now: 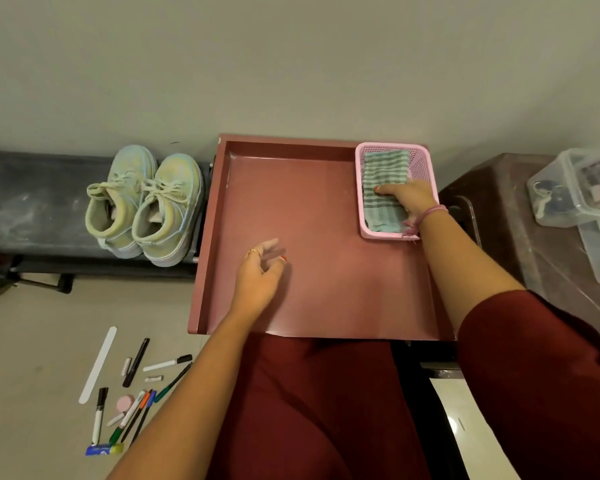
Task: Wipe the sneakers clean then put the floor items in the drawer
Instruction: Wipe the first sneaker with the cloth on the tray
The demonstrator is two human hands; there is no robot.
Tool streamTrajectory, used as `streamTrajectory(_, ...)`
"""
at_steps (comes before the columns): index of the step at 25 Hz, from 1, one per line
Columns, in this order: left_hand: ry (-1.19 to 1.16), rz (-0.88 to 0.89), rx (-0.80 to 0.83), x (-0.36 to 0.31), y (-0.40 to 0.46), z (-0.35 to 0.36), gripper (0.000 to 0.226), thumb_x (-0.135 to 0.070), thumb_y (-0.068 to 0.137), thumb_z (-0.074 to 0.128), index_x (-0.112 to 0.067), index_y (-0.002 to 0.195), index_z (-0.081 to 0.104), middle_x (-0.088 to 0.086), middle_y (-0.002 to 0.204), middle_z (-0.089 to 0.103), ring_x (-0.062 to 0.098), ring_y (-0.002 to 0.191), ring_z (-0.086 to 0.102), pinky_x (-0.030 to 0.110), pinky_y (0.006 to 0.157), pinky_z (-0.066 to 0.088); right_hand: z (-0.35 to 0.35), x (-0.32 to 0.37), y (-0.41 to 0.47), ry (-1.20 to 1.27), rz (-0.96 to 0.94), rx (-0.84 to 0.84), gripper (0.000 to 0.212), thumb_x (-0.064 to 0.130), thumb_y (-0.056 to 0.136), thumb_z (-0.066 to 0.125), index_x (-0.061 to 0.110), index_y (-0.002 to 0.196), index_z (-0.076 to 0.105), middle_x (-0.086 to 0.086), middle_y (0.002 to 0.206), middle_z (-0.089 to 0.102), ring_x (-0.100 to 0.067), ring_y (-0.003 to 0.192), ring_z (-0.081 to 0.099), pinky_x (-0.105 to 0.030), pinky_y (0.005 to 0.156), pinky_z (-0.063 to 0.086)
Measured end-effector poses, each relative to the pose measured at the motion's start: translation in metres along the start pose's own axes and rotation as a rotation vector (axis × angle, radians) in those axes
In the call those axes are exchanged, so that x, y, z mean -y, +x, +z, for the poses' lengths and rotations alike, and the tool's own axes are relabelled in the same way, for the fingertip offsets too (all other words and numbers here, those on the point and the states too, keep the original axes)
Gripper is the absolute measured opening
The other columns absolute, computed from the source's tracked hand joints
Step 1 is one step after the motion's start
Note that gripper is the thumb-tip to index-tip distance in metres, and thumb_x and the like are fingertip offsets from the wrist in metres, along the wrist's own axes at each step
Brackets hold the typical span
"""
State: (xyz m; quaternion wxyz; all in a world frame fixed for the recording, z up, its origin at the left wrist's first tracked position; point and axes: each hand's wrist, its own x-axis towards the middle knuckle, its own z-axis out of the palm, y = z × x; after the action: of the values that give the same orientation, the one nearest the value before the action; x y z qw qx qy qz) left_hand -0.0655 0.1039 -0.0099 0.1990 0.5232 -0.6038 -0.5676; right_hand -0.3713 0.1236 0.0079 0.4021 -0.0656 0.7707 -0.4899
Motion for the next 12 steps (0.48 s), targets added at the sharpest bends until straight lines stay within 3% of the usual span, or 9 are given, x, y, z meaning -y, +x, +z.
streamTrajectory(2,-0.036,0.016,-0.010,-0.007,-0.005,-0.006,0.033,-0.010,0.091,0.058,-0.024,0.121,0.057,-0.026,0.106,0.058,0.007,0.102,0.059,0.028,0.098,0.045,-0.002,0.013,-0.024,0.164,-0.001,0.074,0.026,0.004,0.078,0.073,0.008,0.103,0.067,-0.002,0.081,0.074,-0.017,0.075,0.071,-0.033,0.063,0.059)
streamTrajectory(4,-0.041,0.032,-0.019,-0.016,-0.012,-0.011,0.032,-0.012,0.092,0.058,-0.026,0.121,0.057,-0.017,0.115,0.059,0.008,0.101,0.056,0.027,0.097,0.045,-0.005,0.023,-0.047,0.307,0.014,0.144,0.019,0.007,0.083,0.068,0.011,0.101,0.066,-0.002,0.084,0.073,-0.019,0.084,0.070,-0.039,0.073,0.059)
streamTrajectory(6,-0.073,0.045,-0.029,-0.025,-0.023,-0.015,0.031,-0.014,0.093,0.058,-0.025,0.121,0.057,-0.009,0.123,0.059,0.008,0.108,0.056,0.019,0.093,0.044,-0.008,0.028,-0.072,0.458,0.036,0.233,0.016,0.008,0.086,0.064,0.011,0.101,0.064,-0.005,0.092,0.071,-0.019,0.088,0.069,-0.041,0.078,0.058)
streamTrajectory(9,-0.192,0.041,-0.029,-0.045,-0.042,-0.020,0.031,-0.014,0.094,0.058,-0.019,0.124,0.057,-0.005,0.123,0.060,0.002,0.107,0.057,0.004,0.076,0.044,-0.001,0.028,-0.111,0.700,0.055,0.337,0.025,0.004,0.088,0.059,0.006,0.114,0.057,-0.010,0.105,0.068,-0.022,0.096,0.068,-0.039,0.080,0.058)
streamTrajectory(12,-0.454,-0.098,0.034,-0.064,-0.059,-0.024,0.023,-0.030,0.094,0.059,-0.023,0.116,0.060,-0.002,0.120,0.063,0.010,0.109,0.061,0.015,0.081,0.049,0.022,0.018,-0.154,0.808,0.051,0.394,0.028,-0.001,0.089,0.055,0.003,0.117,0.055,-0.014,0.111,0.064,-0.024,0.100,0.065,-0.036,0.083,0.056)
